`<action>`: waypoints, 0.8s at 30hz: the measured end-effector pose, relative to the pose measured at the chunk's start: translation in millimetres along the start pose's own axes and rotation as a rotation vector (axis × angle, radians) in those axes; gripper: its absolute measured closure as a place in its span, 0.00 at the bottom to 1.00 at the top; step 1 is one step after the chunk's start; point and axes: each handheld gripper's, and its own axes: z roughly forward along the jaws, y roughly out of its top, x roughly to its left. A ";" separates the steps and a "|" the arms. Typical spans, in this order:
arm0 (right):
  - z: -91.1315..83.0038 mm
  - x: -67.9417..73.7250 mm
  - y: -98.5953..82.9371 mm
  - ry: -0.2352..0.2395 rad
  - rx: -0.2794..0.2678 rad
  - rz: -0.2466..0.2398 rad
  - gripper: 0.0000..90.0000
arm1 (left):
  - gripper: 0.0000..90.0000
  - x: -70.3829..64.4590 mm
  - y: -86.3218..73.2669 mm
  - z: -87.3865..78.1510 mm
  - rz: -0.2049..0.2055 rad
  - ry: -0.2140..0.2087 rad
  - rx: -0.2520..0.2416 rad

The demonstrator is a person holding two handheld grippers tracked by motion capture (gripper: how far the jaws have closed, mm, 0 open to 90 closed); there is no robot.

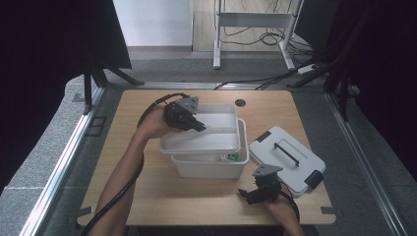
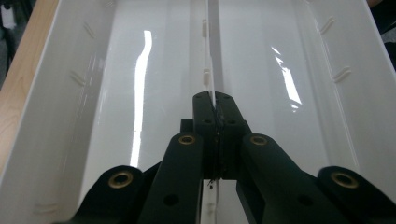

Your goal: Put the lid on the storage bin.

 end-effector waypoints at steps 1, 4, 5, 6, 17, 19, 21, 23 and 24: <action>0.0 0.0 0.0 0.000 0.000 0.000 0.00 | 0.99 -0.2 2.2 4.5 0.006 -0.002 -0.001; 0.0 0.0 0.0 0.000 0.000 0.000 0.00 | 0.99 -0.3 7.3 16.5 0.017 -0.011 -0.009; 0.0 0.0 0.0 0.000 0.000 0.000 0.00 | 0.99 -0.3 8.6 20.2 0.017 -0.013 -0.011; 0.0 0.0 0.0 0.000 0.000 0.000 0.00 | 0.99 -0.1 9.8 23.3 0.024 -0.015 -0.004; 0.0 -0.1 0.0 0.001 0.001 -0.002 0.00 | 0.99 -0.8 3.6 46.8 0.017 -0.041 0.020; 0.0 0.0 -0.1 0.001 0.001 -0.002 0.00 | 0.99 -0.7 -0.8 47.5 0.011 -0.041 0.026; 0.0 -0.1 0.0 0.002 0.001 -0.002 0.00 | 0.99 -1.1 -4.0 48.6 0.010 -0.038 0.036; 0.0 -0.1 0.0 0.002 0.001 -0.002 0.00 | 0.99 -2.2 -3.7 51.0 0.011 -0.037 0.047; 0.0 -0.1 0.0 0.002 0.001 -0.002 0.00 | 0.99 -2.4 -3.6 52.0 0.013 -0.037 0.051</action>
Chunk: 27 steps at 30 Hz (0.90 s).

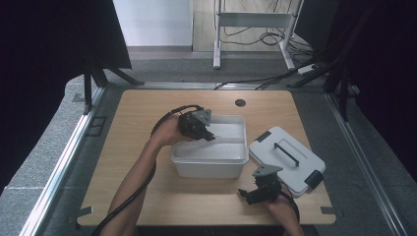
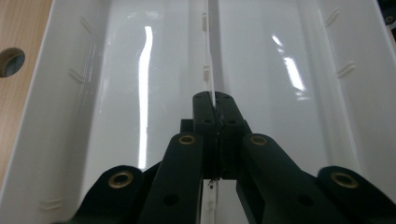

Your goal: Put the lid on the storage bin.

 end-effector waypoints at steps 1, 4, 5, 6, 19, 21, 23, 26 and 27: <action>0.0 0.0 0.0 0.000 0.000 0.000 0.00 | 0.99 0.0 -0.1 0.8 -0.002 -0.002 0.003; 0.0 0.0 0.0 0.000 0.000 0.000 0.00 | 0.99 1.0 -2.2 3.1 -0.013 -0.010 0.007; 0.0 0.0 0.0 0.000 0.000 0.000 0.00 | 0.99 1.7 -3.3 3.1 -0.020 -0.015 -0.001; 0.0 0.0 0.0 0.000 0.000 0.000 0.00 | 0.99 2.3 -4.1 3.0 -0.025 -0.017 -0.005; -0.3 -0.6 0.0 0.003 0.000 0.002 0.00 | 0.53 -2.6 -3.8 -12.2 -0.138 0.113 -0.051; -0.9 -0.9 0.3 0.007 0.007 -0.001 0.00 | 0.44 -4.0 -5.7 -19.6 -0.166 0.135 -0.066; -2.7 -1.9 1.7 0.013 0.024 -0.006 0.02 | 0.37 -5.7 -8.2 -25.2 -0.186 0.159 -0.076; -6.8 -4.7 4.1 0.025 0.029 -0.005 0.04 | 0.26 -8.9 -15.2 -34.9 -0.221 0.206 -0.088; -8.6 -5.3 5.1 0.034 0.027 -0.001 0.04 | 0.23 -10.5 -18.2 -37.8 -0.235 0.225 -0.092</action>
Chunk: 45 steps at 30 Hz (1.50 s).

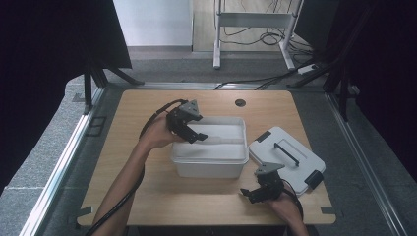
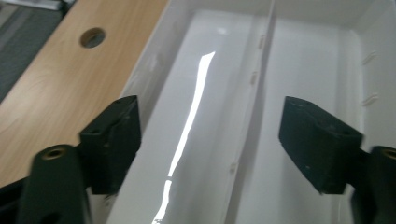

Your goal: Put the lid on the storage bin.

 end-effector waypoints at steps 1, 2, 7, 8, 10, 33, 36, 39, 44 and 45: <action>-2.1 -1.2 1.0 0.002 -0.001 -0.001 0.05 | 0.20 -0.1 -3.2 -3.5 -0.010 0.019 -0.002; -4.1 -2.1 2.1 0.011 -0.002 -0.002 0.06 | 0.17 0.2 -6.7 -7.6 -0.014 0.035 -0.001; -15.5 -7.6 10.1 0.040 -0.007 -0.008 0.08 | 0.15 -0.3 -26.3 -31.2 -0.058 0.116 -0.035; -17.0 -8.5 11.6 0.043 -0.010 -0.011 0.09 | 0.15 0.2 -30.7 -36.1 -0.073 0.127 -0.042; -21.4 -10.9 15.7 0.048 -0.012 -0.015 0.09 | 0.13 0.9 -39.8 -46.0 -0.098 0.145 -0.047; -67.4 -76.0 64.1 -0.064 0.014 0.013 0.14 | 0.01 -50.3 -158.1 -54.6 -0.320 0.283 0.016; -69.1 -89.9 65.4 -0.094 0.018 0.031 0.15 | 0.00 -62.9 -171.4 -45.0 -0.342 0.284 0.023; -66.8 -102.7 62.7 -0.127 0.042 0.061 0.18 | 0.00 -74.2 -184.7 -37.0 -0.373 0.267 0.007; -62.0 -117.5 51.7 -0.156 0.084 0.098 0.35 | 0.00 -88.9 -204.5 -26.4 -0.410 0.261 0.007; -61.0 -119.3 49.2 -0.161 0.094 0.097 0.39 | 0.00 -91.2 -207.8 -24.7 -0.418 0.259 0.006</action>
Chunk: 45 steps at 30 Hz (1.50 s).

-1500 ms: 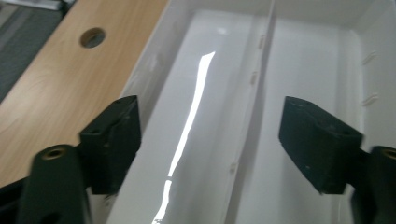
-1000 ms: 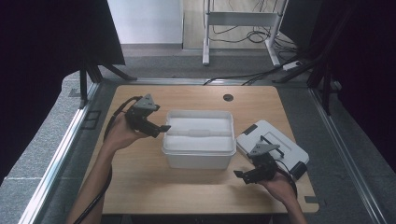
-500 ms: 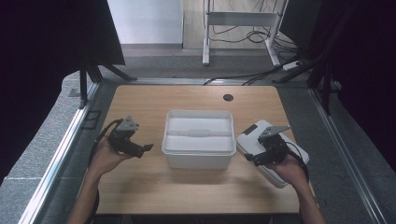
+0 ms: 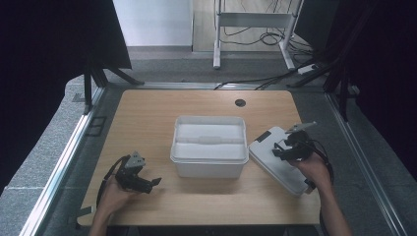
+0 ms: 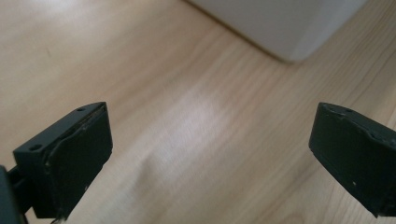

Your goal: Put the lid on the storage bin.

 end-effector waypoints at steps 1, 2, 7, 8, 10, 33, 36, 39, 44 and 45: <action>1.0 -1.3 -2.1 -0.005 0.012 0.000 0.43 | 0.00 -1.3 -4.8 1.5 -0.011 -0.008 -0.004; 2.2 -2.5 -4.7 -0.010 0.024 -0.001 0.50 | 0.00 -2.1 -7.3 2.4 -0.017 -0.010 -0.005; 5.0 -3.9 -10.2 -0.039 0.078 -0.029 0.75 | 0.00 -8.8 -16.5 8.0 -0.021 -0.007 0.008; 5.4 -3.6 -10.7 -0.039 0.089 -0.042 0.79 | 0.00 -10.2 -17.3 8.8 -0.022 -0.009 0.009; 5.3 -3.0 -10.9 -0.039 0.096 -0.063 0.88 | 0.00 -12.8 -18.7 10.7 -0.017 -0.011 0.014; -52.1 -25.2 4.3 0.115 0.040 -0.235 0.94 | 0.04 -16.2 -20.1 11.8 0.017 -0.048 0.040; -66.8 -27.6 12.4 0.135 0.030 -0.271 0.94 | 0.00 -15.6 -19.5 13.0 0.003 -0.039 0.052; -83.1 -29.7 22.2 0.163 0.010 -0.306 0.94 | 0.00 -15.6 -19.5 13.0 0.004 -0.039 0.052; -103.1 -30.5 37.6 0.205 -0.006 -0.357 0.94 | 0.00 -15.8 -19.6 13.2 -0.001 -0.040 0.048; -106.3 -30.5 40.7 0.214 -0.010 -0.368 0.94 | 0.00 -15.8 -19.6 13.1 -0.001 -0.041 0.049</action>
